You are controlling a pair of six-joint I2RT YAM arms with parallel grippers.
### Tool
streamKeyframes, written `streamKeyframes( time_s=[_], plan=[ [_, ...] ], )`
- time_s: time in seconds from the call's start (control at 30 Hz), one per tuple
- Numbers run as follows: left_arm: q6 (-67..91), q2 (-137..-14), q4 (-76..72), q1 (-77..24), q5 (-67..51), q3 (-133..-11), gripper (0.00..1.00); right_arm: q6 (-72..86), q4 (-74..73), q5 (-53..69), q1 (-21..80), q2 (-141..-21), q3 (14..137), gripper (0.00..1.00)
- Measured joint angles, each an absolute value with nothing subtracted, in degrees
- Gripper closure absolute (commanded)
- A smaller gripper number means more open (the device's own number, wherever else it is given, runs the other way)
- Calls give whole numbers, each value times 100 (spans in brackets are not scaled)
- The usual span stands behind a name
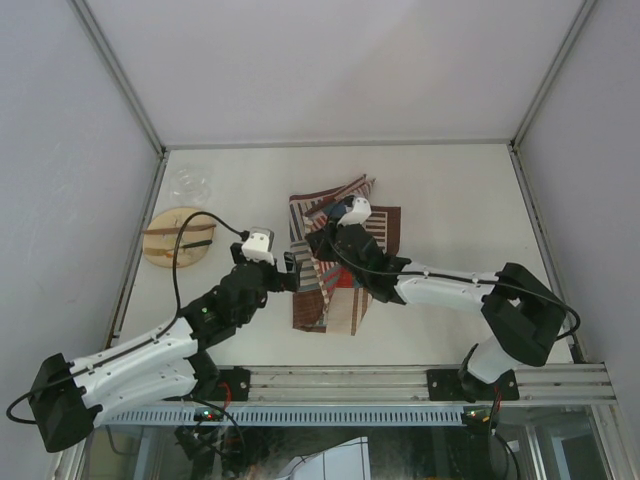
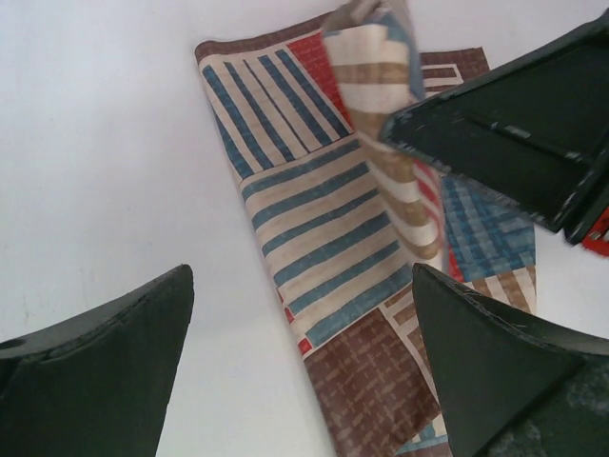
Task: Set the dinner table for one person
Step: Flatten out the napkin at the center of the board.
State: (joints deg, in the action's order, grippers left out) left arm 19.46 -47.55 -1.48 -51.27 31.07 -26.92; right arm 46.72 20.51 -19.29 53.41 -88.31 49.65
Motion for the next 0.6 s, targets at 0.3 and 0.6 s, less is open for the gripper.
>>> streamKeyframes(
  time_s=[0.3, 0.6],
  plan=[
    [2047, -4908, -211, -5127, 3107, -2681, 0, 4648, 2082, -1702, 5634, -9384, 5218, 100],
    [2259, -4499, -370, -5127, 3148, -2176, 0, 4569, 2130, -1675, 5791, -9411, 5218, 81]
  ],
)
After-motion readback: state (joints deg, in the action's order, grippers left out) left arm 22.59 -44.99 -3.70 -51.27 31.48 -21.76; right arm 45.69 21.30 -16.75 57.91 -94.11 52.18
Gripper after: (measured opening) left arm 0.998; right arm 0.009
